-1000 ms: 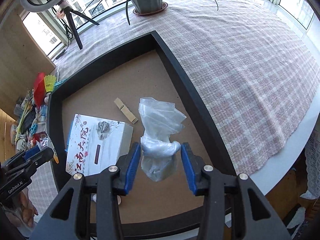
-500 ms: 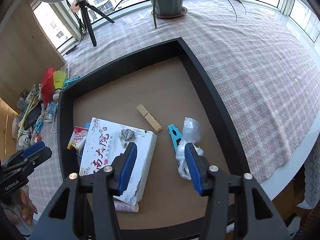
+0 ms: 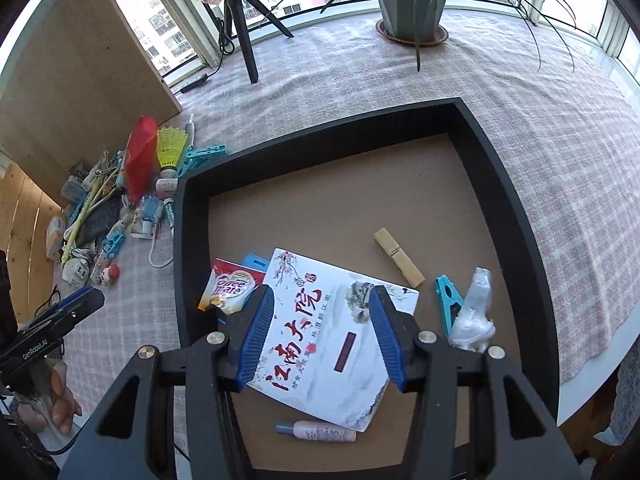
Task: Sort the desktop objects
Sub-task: 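Move both tools back to the table, right tool toward the red drawstring bag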
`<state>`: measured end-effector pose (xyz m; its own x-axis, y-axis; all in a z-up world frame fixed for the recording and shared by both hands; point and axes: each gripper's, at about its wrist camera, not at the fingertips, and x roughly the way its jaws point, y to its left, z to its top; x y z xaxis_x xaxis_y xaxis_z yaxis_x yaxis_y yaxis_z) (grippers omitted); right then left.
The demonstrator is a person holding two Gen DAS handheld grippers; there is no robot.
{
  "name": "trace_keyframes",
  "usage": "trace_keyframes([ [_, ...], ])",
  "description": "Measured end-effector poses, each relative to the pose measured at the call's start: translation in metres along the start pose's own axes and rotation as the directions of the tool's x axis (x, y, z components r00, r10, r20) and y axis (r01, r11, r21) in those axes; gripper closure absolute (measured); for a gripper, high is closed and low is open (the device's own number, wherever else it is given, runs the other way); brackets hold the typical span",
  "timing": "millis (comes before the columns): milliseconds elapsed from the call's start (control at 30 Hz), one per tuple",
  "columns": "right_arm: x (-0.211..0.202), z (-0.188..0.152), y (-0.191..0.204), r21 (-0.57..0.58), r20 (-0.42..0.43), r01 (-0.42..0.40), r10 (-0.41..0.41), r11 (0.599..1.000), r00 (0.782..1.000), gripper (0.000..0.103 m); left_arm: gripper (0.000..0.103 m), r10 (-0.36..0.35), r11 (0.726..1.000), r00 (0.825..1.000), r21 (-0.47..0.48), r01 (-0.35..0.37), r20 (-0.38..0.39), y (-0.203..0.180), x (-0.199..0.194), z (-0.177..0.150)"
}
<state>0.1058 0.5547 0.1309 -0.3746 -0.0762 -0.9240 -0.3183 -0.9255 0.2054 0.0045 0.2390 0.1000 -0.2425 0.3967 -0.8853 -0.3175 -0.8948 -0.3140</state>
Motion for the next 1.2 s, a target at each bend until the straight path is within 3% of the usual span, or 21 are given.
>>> trace_keyframes([
  [200,0.005,0.014,0.053,-0.092,0.006,-0.033,0.034,0.995,0.999,0.054,0.040,0.048,0.992,0.998,-0.122,-0.044,0.030,0.064,-0.017,0.000],
  [433,0.012,0.037,0.121,-0.206,0.011,-0.075,0.079,0.976,0.997,0.054,0.040,0.105,0.962,0.992,-0.259,-0.083,0.070,0.135,-0.040,-0.003],
  [767,0.035,0.081,0.187,-0.303,0.005,-0.084,0.090,0.949,0.996,0.054,0.040,0.143,0.941,0.986,-0.322,-0.108,0.087,0.176,-0.045,0.010],
  [1067,0.082,0.149,0.211,-0.299,-0.051,-0.115,0.105,0.947,0.993,0.054,0.041,0.192,0.948,0.980,-0.269,-0.171,0.056,0.201,-0.042,0.076],
  [1200,0.112,0.174,0.218,-0.269,-0.087,-0.122,0.103,0.955,0.991,0.054,0.041,0.164,0.948,0.986,-0.279,-0.155,0.008,0.215,-0.019,0.110],
])
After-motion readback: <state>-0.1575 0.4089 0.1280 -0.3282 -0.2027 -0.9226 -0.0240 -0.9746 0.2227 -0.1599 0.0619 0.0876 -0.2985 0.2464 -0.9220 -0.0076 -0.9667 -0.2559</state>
